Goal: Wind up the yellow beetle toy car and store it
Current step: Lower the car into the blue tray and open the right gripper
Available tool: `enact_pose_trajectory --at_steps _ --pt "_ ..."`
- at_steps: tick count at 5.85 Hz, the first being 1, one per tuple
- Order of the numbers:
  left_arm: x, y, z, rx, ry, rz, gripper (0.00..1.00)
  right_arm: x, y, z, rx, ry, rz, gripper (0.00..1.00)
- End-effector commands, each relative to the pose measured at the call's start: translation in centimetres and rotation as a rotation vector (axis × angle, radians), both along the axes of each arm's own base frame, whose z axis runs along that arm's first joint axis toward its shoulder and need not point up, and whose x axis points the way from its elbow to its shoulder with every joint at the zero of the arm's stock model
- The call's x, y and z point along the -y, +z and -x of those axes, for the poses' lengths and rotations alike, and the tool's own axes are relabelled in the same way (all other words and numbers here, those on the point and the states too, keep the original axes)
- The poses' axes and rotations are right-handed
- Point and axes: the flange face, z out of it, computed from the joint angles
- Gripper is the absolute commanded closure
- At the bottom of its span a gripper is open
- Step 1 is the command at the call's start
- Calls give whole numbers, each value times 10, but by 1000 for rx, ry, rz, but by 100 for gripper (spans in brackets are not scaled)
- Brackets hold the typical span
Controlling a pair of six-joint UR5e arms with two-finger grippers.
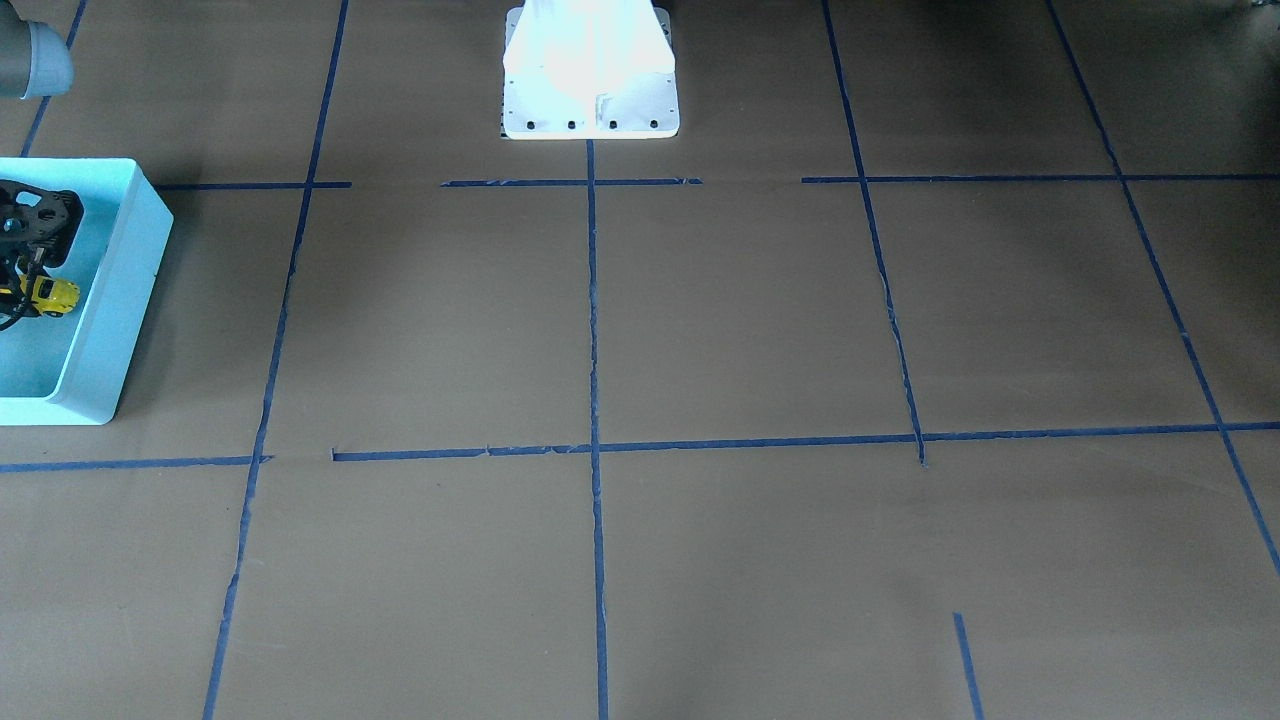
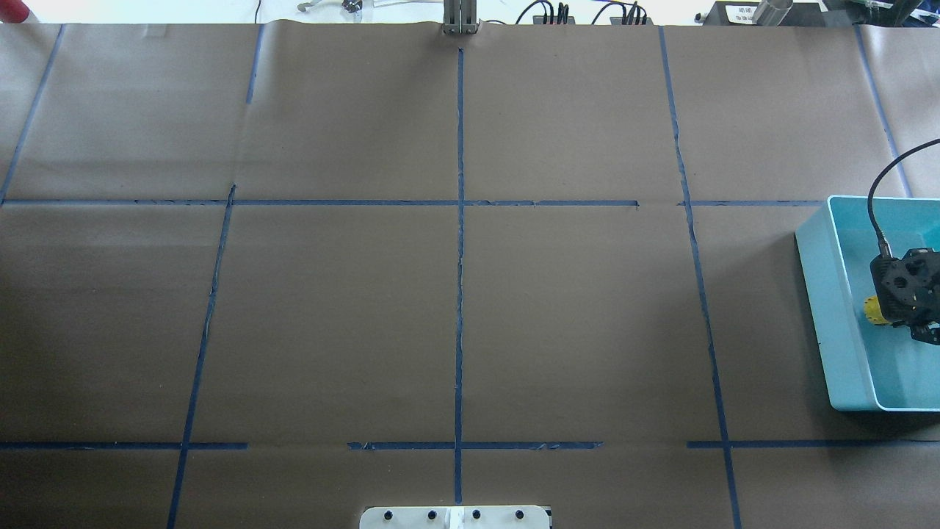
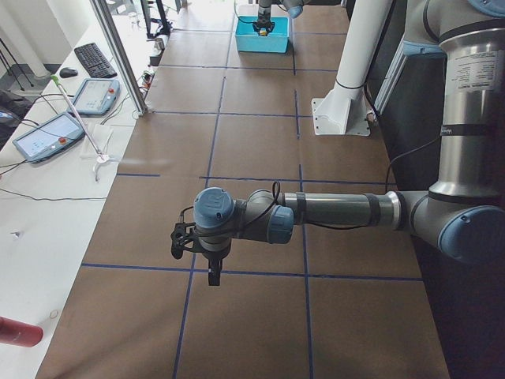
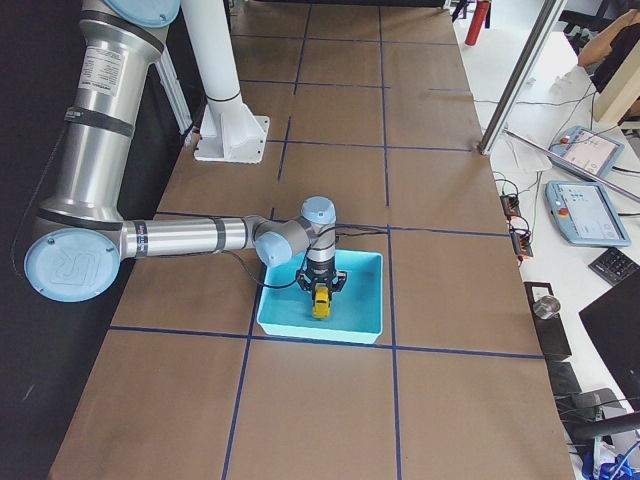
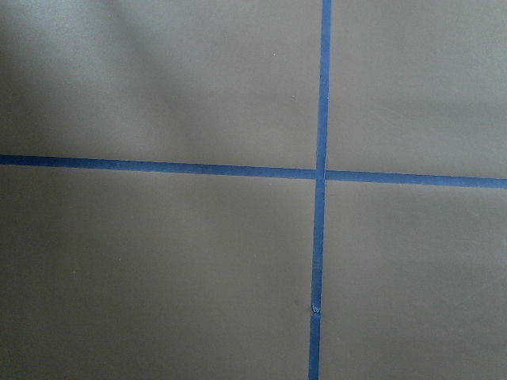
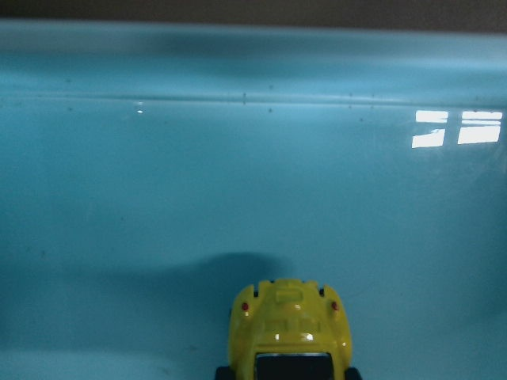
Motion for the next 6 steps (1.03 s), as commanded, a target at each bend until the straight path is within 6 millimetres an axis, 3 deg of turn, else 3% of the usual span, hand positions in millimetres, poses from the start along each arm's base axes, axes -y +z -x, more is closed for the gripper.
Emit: enact_pose_trajectory --at_steps 1,3,5,6 --pt "0 0 -1 0 2 -1 0 0 1 1 -1 2 3 59" --pt "1 -1 -1 0 2 -3 0 0 0 1 1 1 2 0" --pt "1 -1 -1 0 2 -3 0 0 -9 1 23 -2 -2 0" --pt "1 -1 -1 0 2 -3 0 -10 -36 -6 81 -11 -6 0"
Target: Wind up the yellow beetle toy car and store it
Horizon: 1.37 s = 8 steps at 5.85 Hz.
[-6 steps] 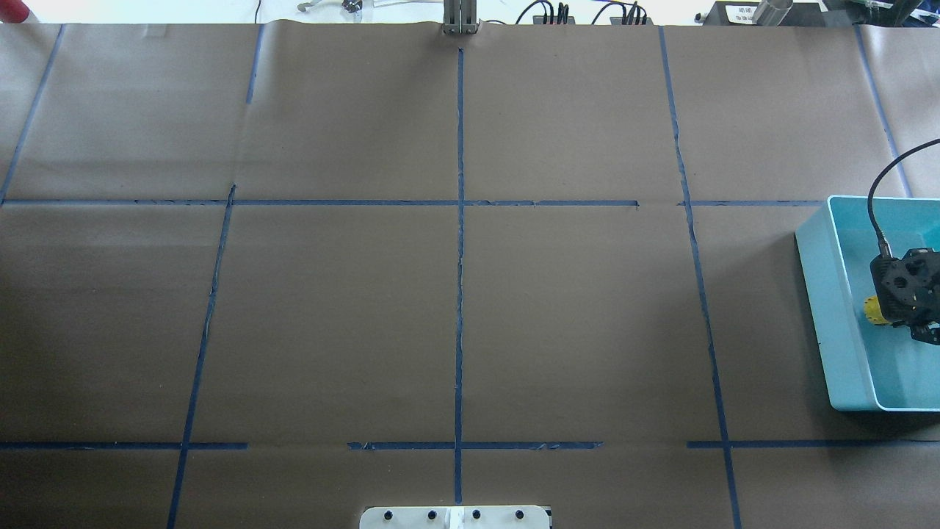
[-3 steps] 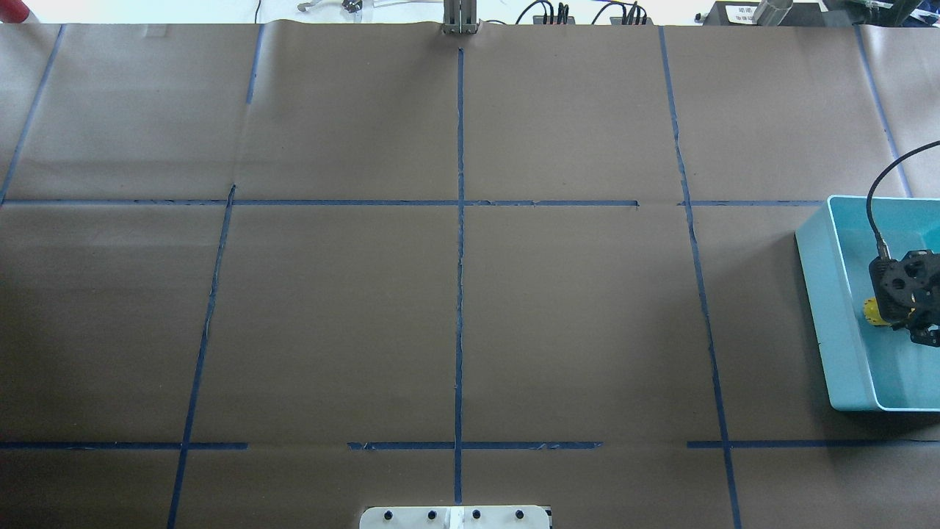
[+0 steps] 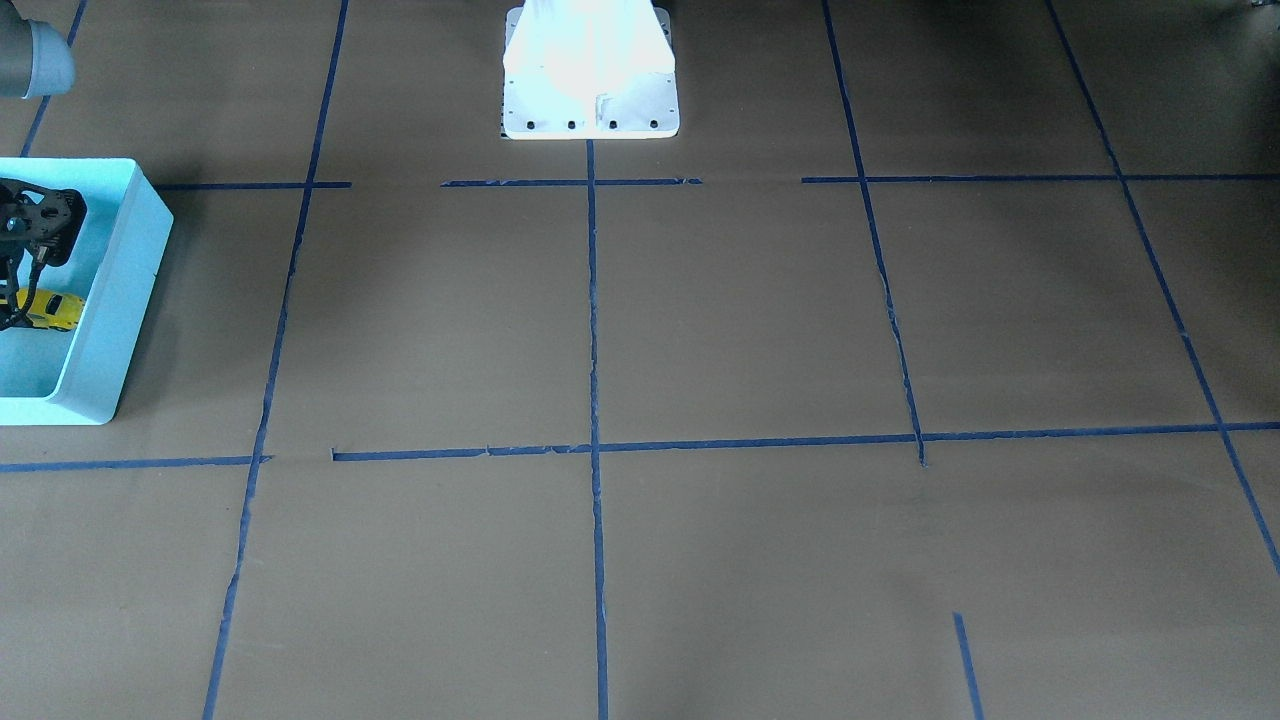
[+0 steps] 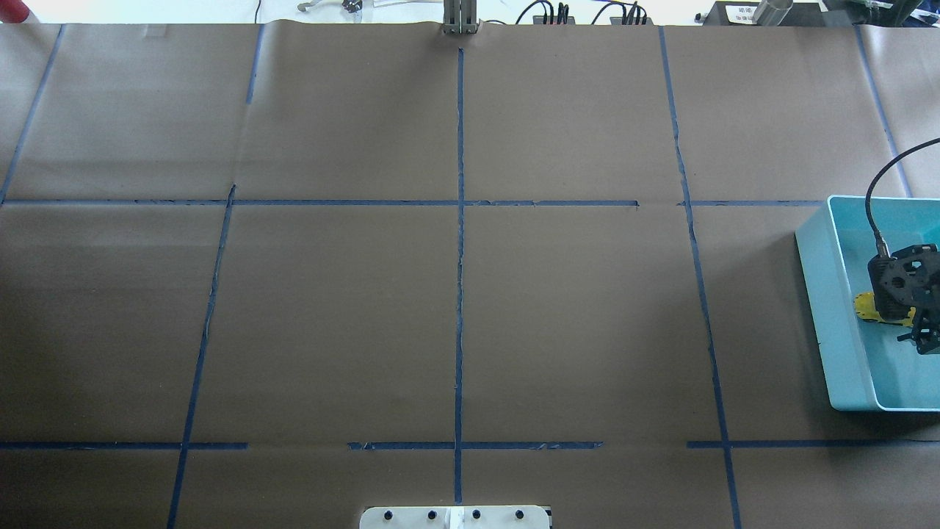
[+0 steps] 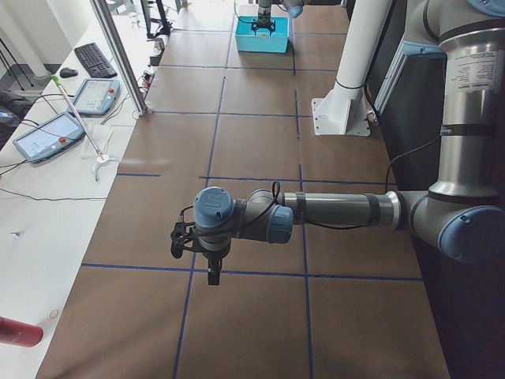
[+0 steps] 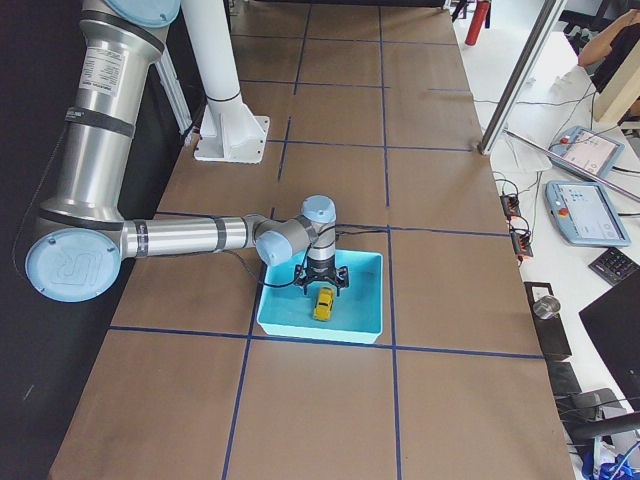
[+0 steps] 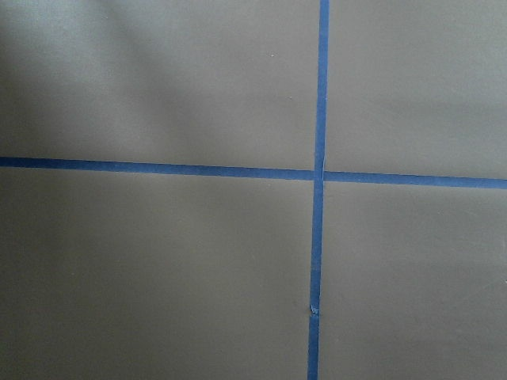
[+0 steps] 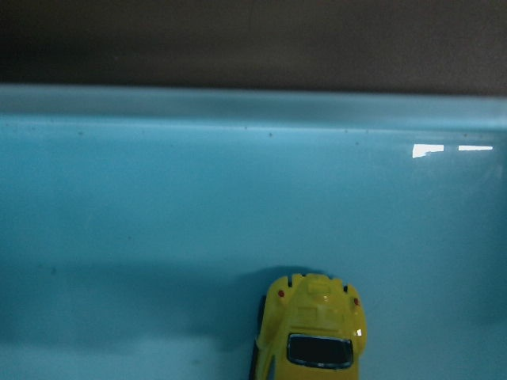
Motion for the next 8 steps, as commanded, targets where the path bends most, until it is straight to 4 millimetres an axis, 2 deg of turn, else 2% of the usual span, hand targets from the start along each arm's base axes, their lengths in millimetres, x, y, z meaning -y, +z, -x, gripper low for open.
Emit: enact_pose_trajectory --at_steps 1,3,4,5,6,7,8 --pt "0 0 0 0 0 0 0 -8 -41 -42 95 57 8 0" --pt "0 0 0 0 0 0 0 0 -40 -142 145 293 205 0" --pt "0 0 -1 0 2 0 0 0 -28 -176 129 405 351 0" --pt "0 -1 -1 0 2 -1 0 1 -25 -211 116 621 542 0" --pt "0 -1 -1 0 2 -2 0 -1 -23 -226 124 804 704 0" --pt "0 -1 -1 0 2 -2 0 3 -23 -236 135 846 717 0" --pt "0 -1 -1 0 2 -2 0 -1 -22 -246 140 988 808 0"
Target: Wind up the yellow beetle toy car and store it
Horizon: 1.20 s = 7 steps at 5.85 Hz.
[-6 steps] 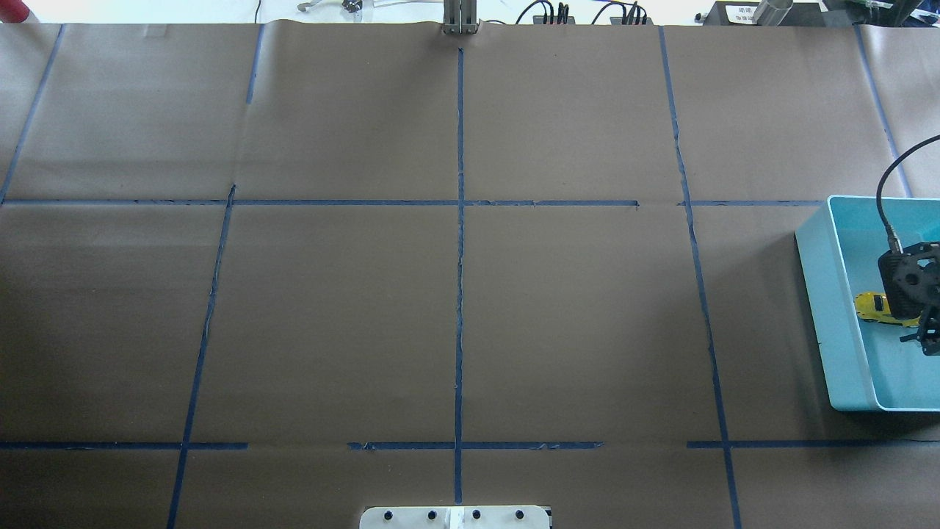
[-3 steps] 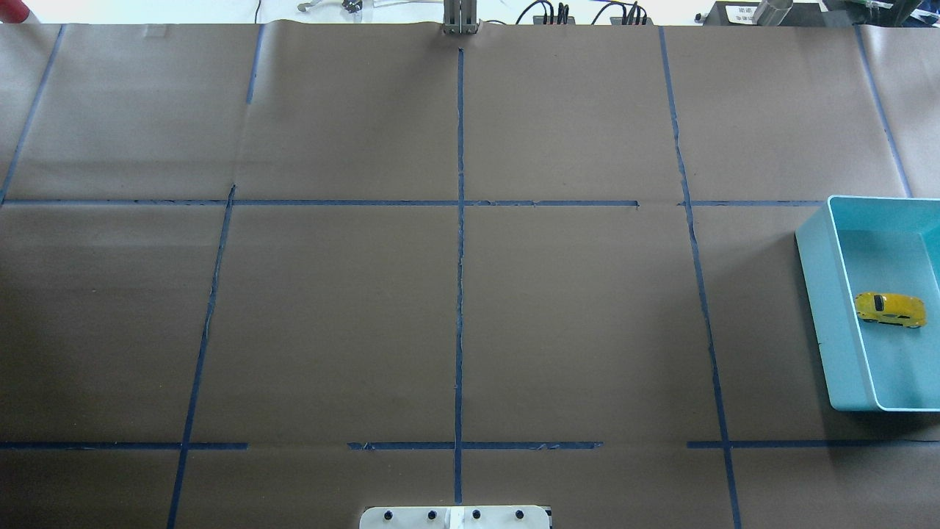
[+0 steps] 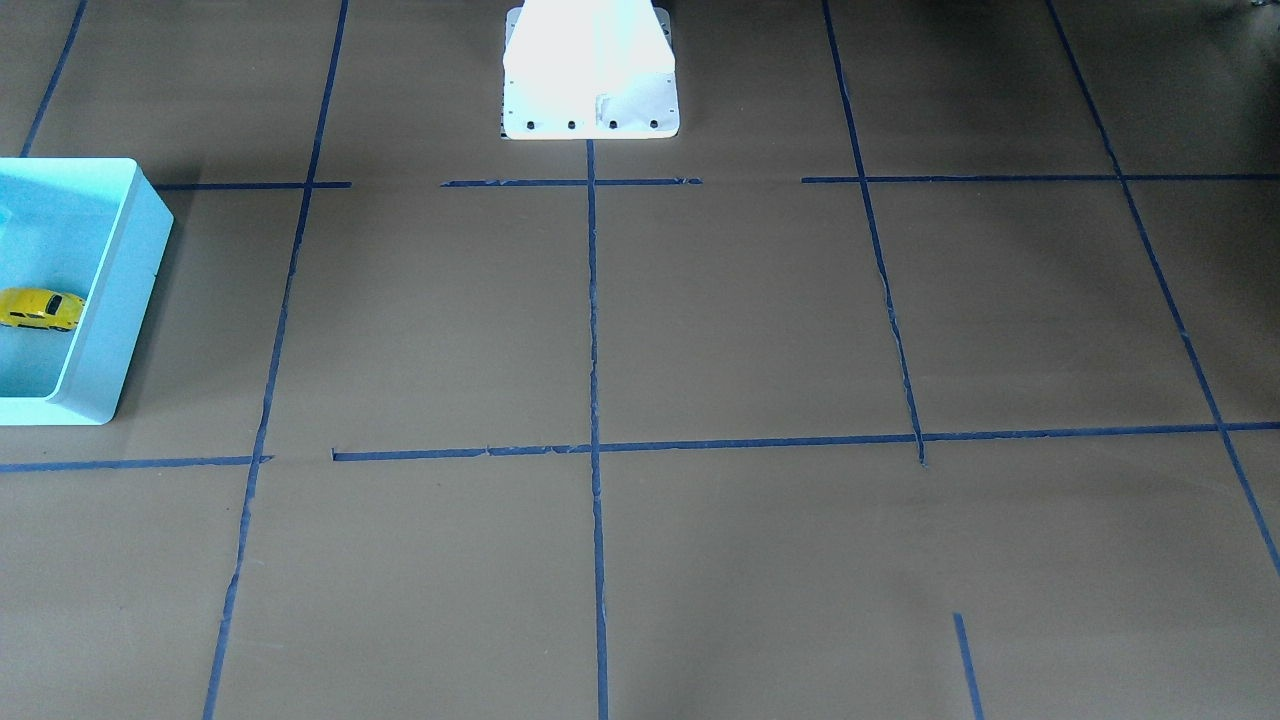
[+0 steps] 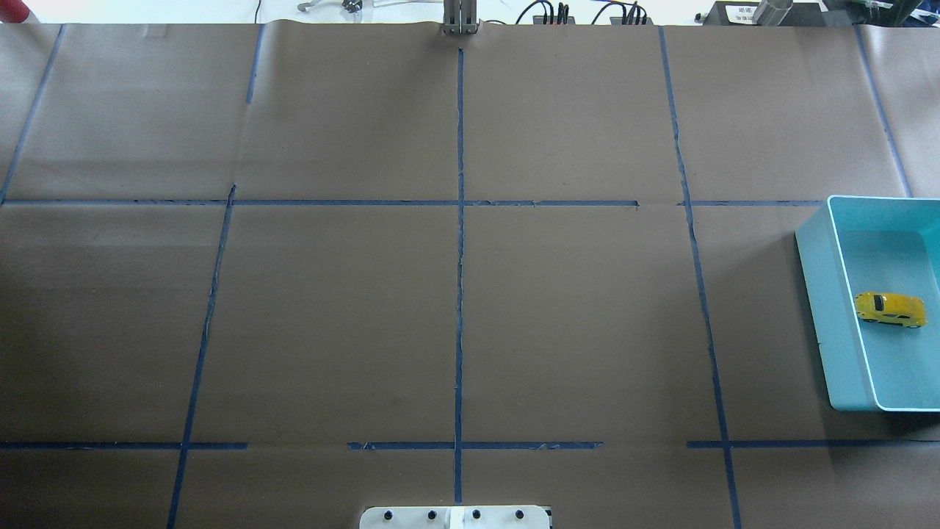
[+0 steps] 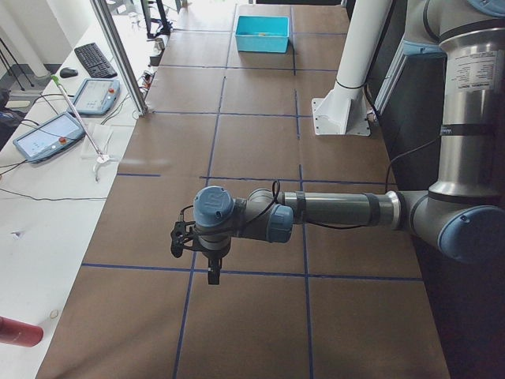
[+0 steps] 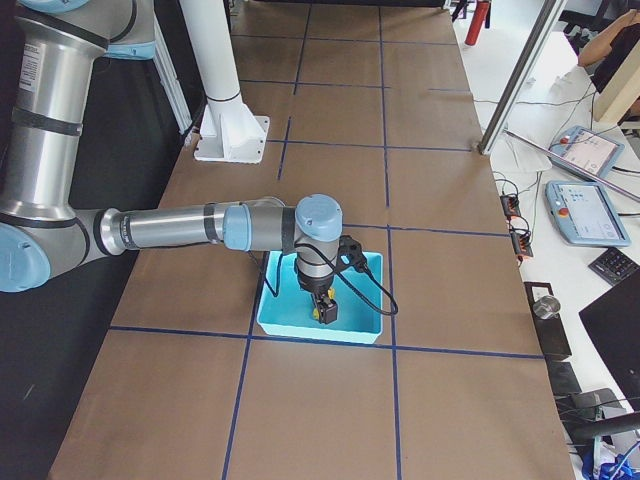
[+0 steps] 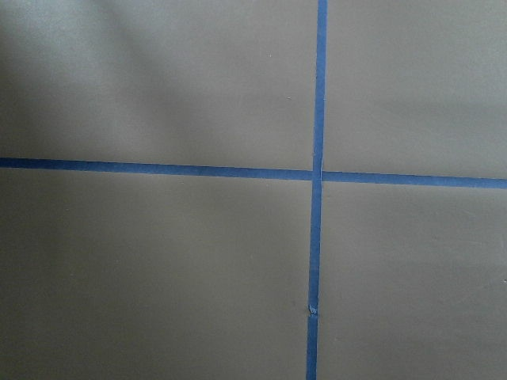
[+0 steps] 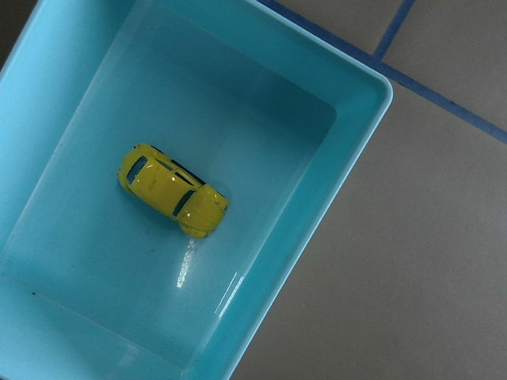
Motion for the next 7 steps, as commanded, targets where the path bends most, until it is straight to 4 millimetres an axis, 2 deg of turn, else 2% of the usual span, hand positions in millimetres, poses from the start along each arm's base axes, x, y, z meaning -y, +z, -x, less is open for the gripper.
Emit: enact_pose_trajectory --at_steps 1,2,3,6,7 --pt "0 0 -3 0 6 0 0 3 -6 -11 7 361 277 0" --pt "1 -1 -5 0 11 -3 0 6 -7 -10 8 537 428 0" --pt "1 -1 -5 0 11 -2 0 6 -10 -10 10 557 440 0" --pt "2 -2 -9 0 20 -3 0 -3 7 -22 -1 574 464 0" --pt "4 -2 -12 0 26 -6 0 -4 19 -24 -6 554 463 0"
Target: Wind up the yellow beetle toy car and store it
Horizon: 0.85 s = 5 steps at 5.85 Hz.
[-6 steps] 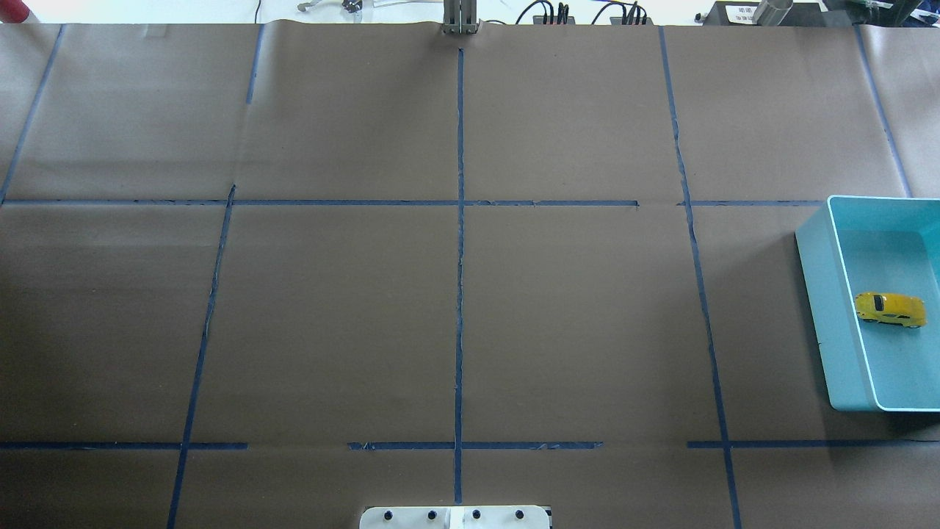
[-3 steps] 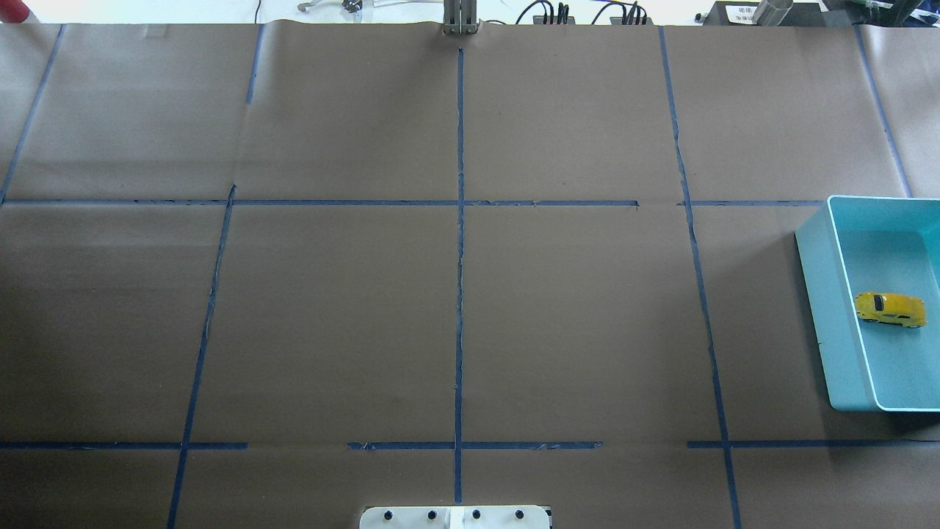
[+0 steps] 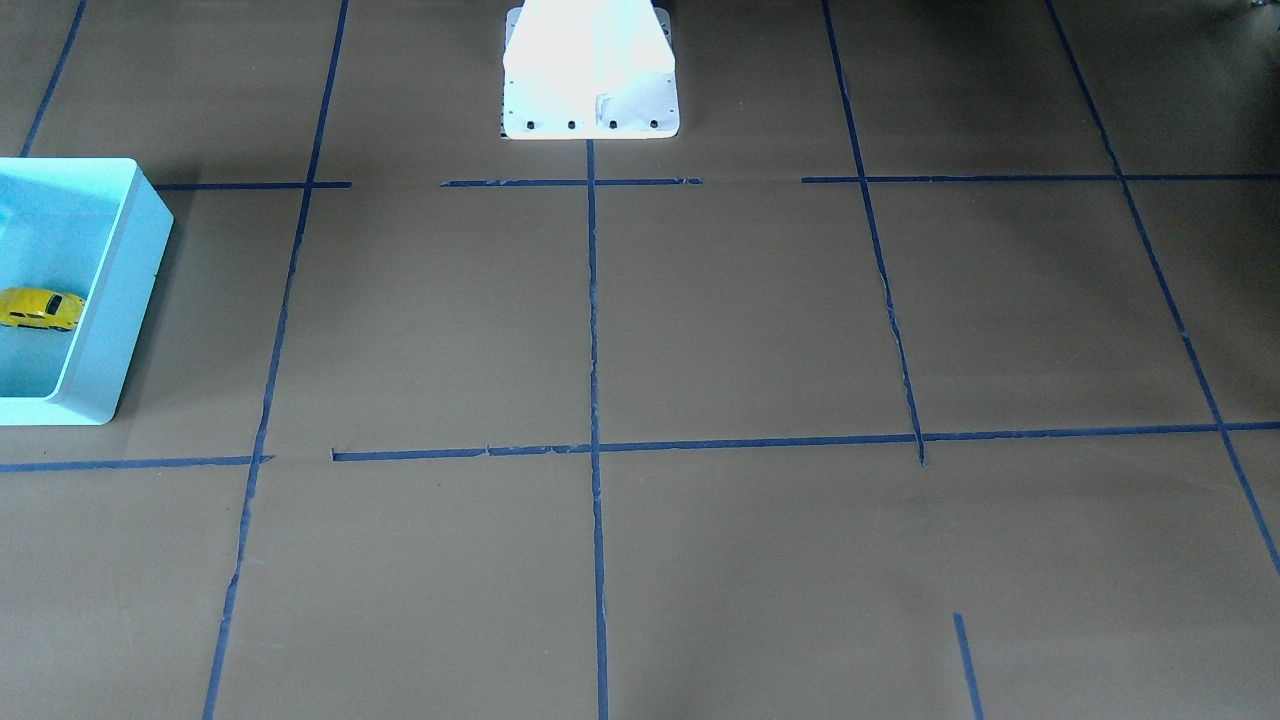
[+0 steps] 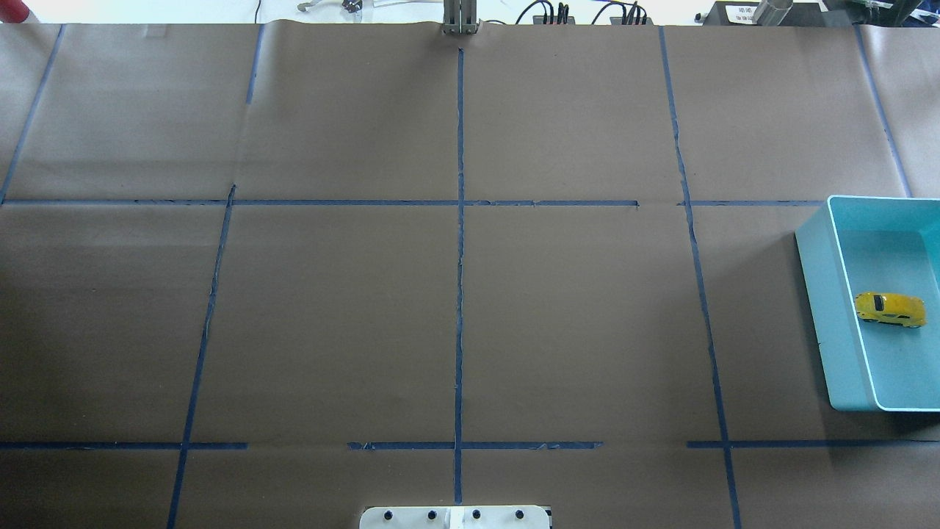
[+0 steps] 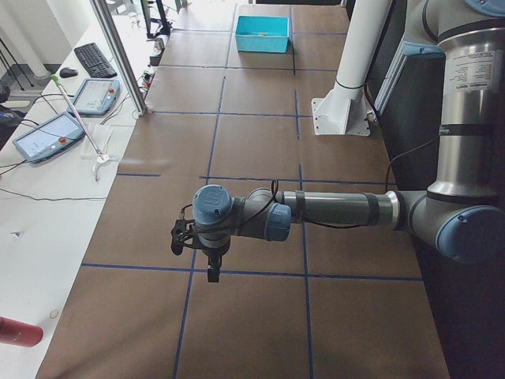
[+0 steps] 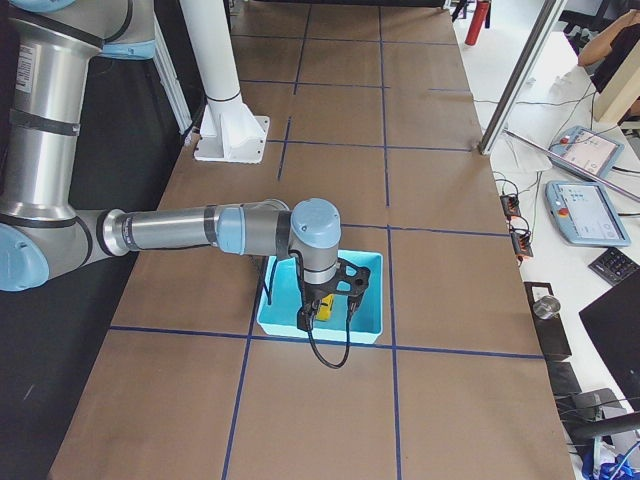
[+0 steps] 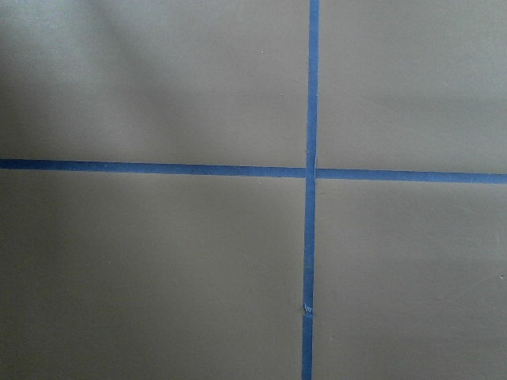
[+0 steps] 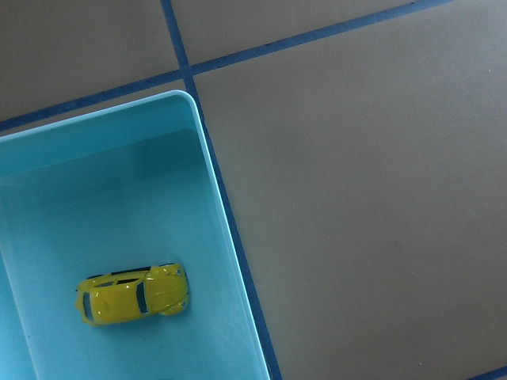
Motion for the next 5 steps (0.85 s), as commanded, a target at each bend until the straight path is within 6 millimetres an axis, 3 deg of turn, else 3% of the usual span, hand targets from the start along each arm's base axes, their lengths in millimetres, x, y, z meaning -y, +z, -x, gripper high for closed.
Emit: enact_pose_trajectory --at_steps 1,5 --pt "1 0 -3 0 7 0 0 -5 17 -24 15 21 -3 0" --pt "2 -1 -3 0 7 -2 0 -7 17 -28 31 -88 -117 0"
